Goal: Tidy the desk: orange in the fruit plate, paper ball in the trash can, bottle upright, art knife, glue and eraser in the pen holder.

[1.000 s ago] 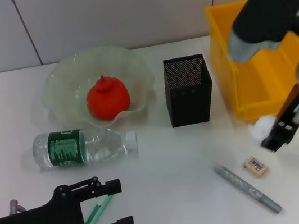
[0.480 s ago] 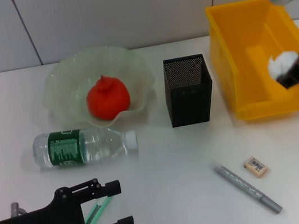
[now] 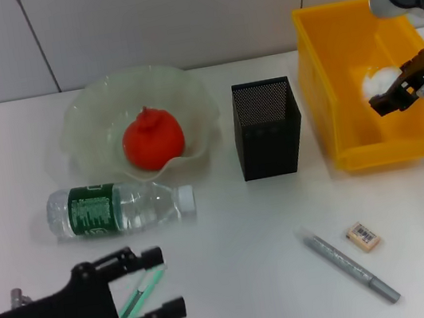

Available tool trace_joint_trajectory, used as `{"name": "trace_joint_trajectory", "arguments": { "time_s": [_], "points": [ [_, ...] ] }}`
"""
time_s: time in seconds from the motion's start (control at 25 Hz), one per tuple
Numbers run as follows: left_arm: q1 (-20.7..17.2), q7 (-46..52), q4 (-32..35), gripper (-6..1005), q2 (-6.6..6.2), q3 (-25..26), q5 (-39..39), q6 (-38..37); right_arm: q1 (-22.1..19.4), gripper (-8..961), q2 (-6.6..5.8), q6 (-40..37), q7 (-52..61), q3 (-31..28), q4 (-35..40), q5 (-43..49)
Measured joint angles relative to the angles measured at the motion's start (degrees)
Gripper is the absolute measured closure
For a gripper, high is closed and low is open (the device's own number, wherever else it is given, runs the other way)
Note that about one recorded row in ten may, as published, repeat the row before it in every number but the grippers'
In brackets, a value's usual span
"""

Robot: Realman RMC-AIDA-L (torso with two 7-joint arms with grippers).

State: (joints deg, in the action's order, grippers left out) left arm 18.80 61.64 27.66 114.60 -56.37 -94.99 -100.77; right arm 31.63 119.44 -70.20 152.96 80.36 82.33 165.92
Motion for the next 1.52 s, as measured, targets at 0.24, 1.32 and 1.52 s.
{"name": "trace_joint_trajectory", "arguments": {
  "time_s": [0.24, 1.32, 1.52],
  "points": [
    [-0.85, 0.79, 0.40, 242, 0.60, 3.79, -0.13, 0.05, -0.08, 235, 0.05, -0.65, 0.10, -0.44, 1.10, 0.00],
    [2.14, 4.37, 1.39, 219, -0.08, 3.38, -8.55, -0.61, 6.87, 126, -0.13, -35.63, 0.00, -0.69, 5.55, -10.83],
    [2.97, 4.78, 1.39, 220, -0.47, 3.40, -9.30, -0.61, 6.92, 126, -0.16, -32.32, -0.77, -0.52, 1.33, -13.55]
  ]
}}
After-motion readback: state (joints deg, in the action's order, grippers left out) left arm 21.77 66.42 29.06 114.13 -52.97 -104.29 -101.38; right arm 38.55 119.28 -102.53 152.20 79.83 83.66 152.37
